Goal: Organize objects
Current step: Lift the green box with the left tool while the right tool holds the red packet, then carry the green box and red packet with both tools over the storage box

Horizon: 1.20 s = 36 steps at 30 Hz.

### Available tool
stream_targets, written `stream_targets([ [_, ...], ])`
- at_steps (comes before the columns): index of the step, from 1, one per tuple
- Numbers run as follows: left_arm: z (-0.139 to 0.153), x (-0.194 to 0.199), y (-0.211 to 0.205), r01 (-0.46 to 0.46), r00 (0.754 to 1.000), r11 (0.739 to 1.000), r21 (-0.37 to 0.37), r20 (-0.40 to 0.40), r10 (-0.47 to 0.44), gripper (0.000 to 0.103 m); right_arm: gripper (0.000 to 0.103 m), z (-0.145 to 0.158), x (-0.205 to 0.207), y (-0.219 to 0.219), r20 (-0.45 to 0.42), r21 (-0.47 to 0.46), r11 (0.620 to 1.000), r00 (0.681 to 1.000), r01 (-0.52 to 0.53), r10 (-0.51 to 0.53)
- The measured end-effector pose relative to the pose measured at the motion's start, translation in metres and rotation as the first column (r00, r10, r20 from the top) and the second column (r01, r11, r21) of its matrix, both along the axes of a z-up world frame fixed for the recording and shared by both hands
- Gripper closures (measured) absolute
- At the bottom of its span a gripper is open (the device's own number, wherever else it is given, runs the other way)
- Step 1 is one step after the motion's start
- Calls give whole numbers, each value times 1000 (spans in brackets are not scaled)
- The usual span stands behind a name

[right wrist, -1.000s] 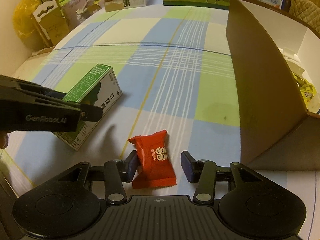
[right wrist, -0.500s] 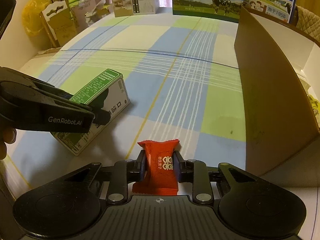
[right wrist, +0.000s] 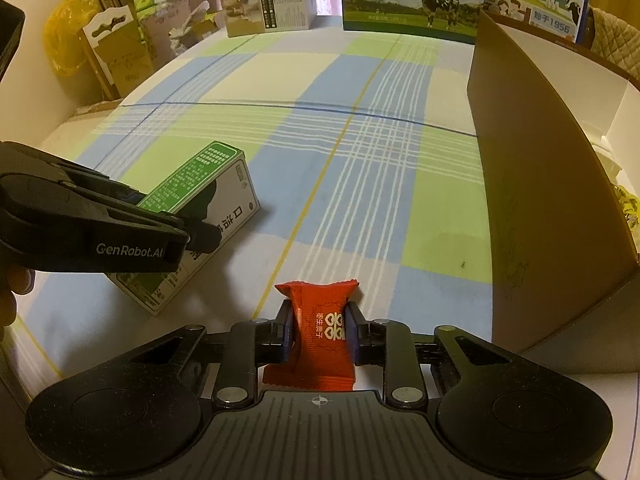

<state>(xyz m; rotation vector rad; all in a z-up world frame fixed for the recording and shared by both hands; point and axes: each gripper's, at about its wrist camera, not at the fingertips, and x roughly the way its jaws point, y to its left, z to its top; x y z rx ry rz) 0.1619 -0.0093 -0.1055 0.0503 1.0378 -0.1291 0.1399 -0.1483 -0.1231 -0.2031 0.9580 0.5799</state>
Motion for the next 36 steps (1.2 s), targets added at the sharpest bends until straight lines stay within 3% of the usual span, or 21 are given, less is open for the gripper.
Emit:
stream_targets([
  [22,19,-11,3,-13,999,1000,-10,48,13,77,82,28,-4,-13,132,121,993,991,1,-17],
  [36,84,-14,-8,-34,986,994,-100,157,49,77,81,105,-7,-51,264,275,960,955,59,-135],
])
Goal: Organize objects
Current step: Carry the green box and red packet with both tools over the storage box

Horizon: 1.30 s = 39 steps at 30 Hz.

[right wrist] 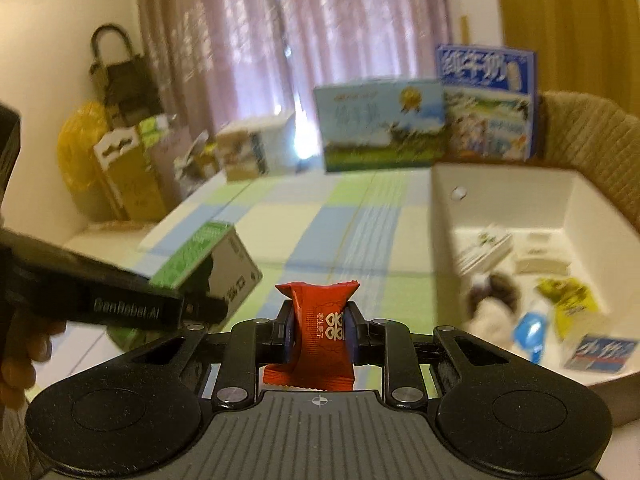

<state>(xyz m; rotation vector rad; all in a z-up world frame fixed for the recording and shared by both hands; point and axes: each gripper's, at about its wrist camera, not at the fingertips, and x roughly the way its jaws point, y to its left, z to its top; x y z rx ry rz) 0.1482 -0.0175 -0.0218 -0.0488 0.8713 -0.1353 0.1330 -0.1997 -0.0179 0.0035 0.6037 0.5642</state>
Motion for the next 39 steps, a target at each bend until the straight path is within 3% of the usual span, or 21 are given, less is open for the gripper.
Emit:
stream_targets([
  [6,28,6,-40,80,996,997,1,35,-80,77,81,30,12,-55,1,21,996,997,83,-83],
  [17,58,43,-135,224,973,974,-39,73,-221,77,81,56,41,-139,53,-49,981,981,188,-185],
  [29,42,96,-213,283,959,959,8,21,-283,77,81,30,103,-180,-76,-96,966,966,241,-248],
  [34,26,123,-231,276,961,961,19,-29,-275,77,81,19,122,-181,-82,-122,961,963,247,-258],
  [39,16,143,-242,265,964,963,53,-30,-264,77,81,10,141,-185,-102,-111,957,955,266,-278],
])
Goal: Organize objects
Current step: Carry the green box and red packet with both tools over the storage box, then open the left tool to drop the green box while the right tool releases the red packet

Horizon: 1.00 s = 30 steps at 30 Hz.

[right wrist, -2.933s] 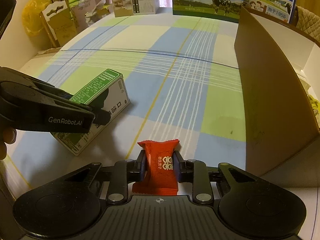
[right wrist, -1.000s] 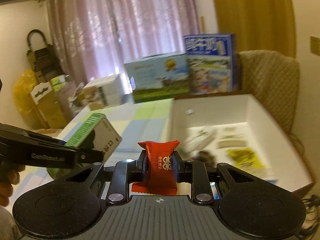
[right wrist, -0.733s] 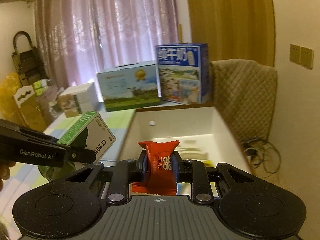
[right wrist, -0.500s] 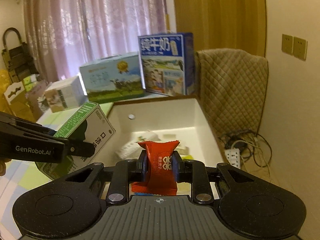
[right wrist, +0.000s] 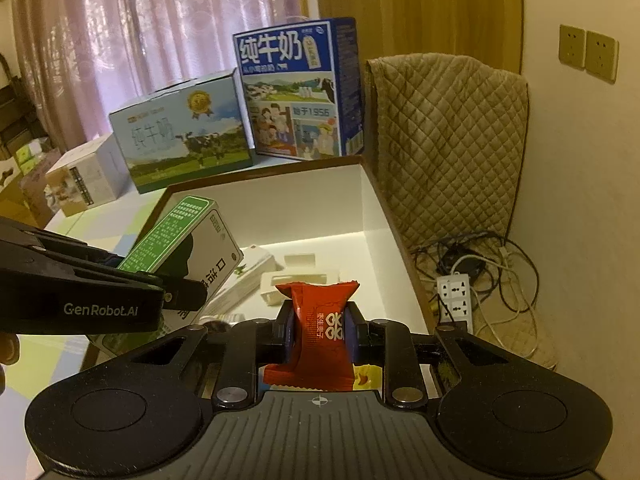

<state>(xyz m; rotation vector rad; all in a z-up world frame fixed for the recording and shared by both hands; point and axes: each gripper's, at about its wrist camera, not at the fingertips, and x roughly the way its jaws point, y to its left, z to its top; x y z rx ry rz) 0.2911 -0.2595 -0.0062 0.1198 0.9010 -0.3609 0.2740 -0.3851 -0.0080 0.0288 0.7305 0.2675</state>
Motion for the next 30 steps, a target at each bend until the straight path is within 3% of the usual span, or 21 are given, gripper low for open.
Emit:
stream_targets([
  [12,-14,30,-12,-21,999,999,-30,-32,20,77,81,-7,16,-6,-3,23,999,1000,25,-25],
  [16,-19,39,-6,-39,997,994,-106,-70,32,75,81,-7,16,-7,-2,23,999,1000,27,-27],
  [24,-18,40,2,-29,999,999,-36,-17,29,53,81,-7,18,-5,-6,16,1000,1000,20,-20],
  [30,-17,39,6,-19,1000,1000,-7,1,19,49,81,-8,19,-4,-5,13,1000,1000,20,-20],
])
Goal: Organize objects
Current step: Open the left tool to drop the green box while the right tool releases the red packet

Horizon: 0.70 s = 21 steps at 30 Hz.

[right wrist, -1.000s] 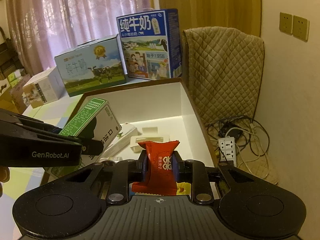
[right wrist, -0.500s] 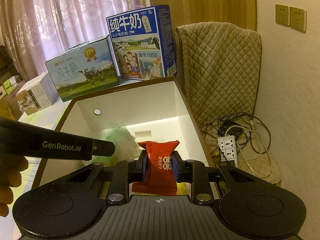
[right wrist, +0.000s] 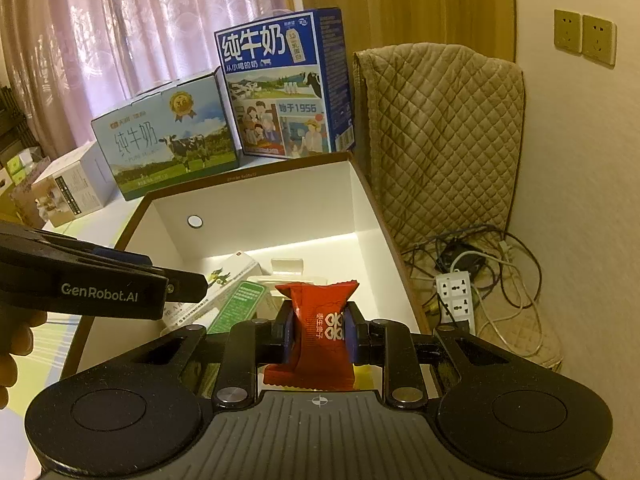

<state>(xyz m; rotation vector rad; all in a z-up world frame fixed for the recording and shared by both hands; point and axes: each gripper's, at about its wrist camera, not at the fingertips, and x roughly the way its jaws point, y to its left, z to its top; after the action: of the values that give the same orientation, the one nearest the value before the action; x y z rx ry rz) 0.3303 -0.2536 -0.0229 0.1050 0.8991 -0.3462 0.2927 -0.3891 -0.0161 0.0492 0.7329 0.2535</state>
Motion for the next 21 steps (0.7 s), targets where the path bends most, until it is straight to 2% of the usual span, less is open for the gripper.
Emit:
stream_targets([
  [10,1,3,4,0,1000,1000,22,20,-1,42,81,-1,8,4,26,-18,1000,1000,3,-2],
  [12,1,4,5,-5,1000,1000,28,23,4,38,81,-1,11,6,42,-22,1000,999,4,-3],
  [15,2,5,7,-17,999,999,33,30,16,31,73,0,11,9,79,-63,998,997,-9,14],
  [17,2,5,8,-21,999,999,29,32,20,28,56,1,9,10,98,-68,998,995,-11,18],
  [21,3,4,12,-22,999,999,26,40,21,22,48,4,2,5,114,-29,1000,993,-8,11],
])
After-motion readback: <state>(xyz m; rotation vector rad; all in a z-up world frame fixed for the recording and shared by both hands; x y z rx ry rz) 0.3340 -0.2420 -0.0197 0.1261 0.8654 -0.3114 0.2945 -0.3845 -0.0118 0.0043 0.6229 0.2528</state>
